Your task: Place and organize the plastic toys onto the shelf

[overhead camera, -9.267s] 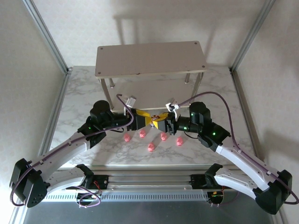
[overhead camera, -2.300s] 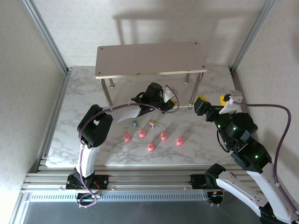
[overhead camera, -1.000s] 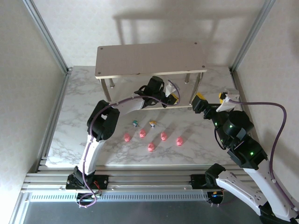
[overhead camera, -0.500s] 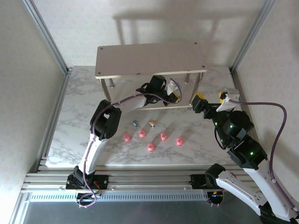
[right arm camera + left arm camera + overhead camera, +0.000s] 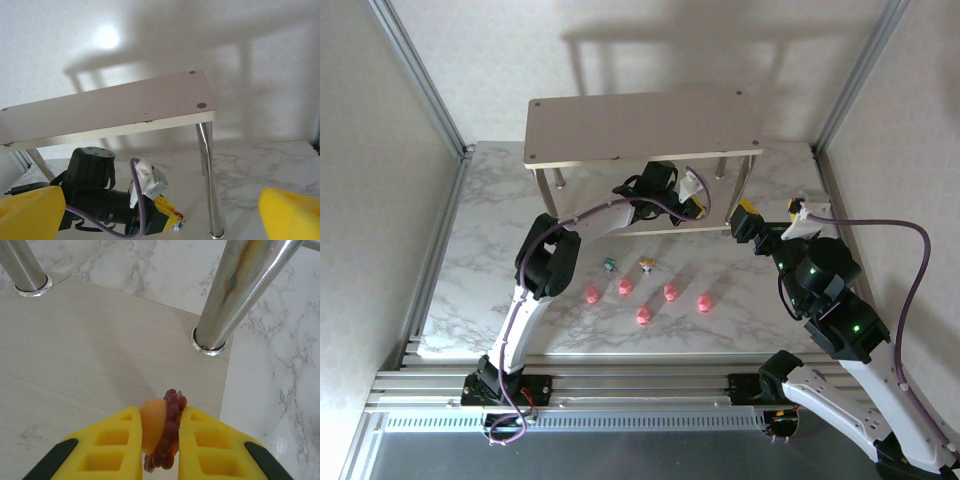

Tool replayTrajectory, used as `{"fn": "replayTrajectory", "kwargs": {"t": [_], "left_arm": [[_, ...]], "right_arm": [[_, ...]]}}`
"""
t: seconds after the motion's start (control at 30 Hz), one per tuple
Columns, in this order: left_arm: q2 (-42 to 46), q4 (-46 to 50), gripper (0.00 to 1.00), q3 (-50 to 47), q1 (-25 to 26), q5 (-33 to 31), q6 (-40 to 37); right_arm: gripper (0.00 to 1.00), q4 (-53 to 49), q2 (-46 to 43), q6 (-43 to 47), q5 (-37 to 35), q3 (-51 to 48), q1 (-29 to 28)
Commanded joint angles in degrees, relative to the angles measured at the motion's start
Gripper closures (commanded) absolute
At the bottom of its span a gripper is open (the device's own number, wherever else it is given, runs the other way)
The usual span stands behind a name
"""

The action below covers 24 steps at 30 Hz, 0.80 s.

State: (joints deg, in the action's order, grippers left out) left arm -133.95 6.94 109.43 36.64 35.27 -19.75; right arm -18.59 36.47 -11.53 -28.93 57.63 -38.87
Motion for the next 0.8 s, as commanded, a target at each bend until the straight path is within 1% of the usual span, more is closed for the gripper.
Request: {"fn": "replayTrajectory", "kwargs": {"t": [0.0, 0.3, 0.77], "left_arm": [[-1.05, 2.73, 0.91, 1.45, -0.52, -0.64, -1.17], [-1.01, 2.47, 0.9, 1.67, -0.52, -0.64, -0.82], [-0.83, 2.58, 0.82, 1.71, -0.51, -0.8, -1.04]], "right_arm": [[0.01, 2.59, -0.52, 0.55, -1.04, -0.85, 0.37], [0.01, 2.77, -0.5, 0.55, -0.69, -0.8, 0.37], [0.01, 3.36, -0.36, 0.48, -0.25, -1.02, 0.31]]}}
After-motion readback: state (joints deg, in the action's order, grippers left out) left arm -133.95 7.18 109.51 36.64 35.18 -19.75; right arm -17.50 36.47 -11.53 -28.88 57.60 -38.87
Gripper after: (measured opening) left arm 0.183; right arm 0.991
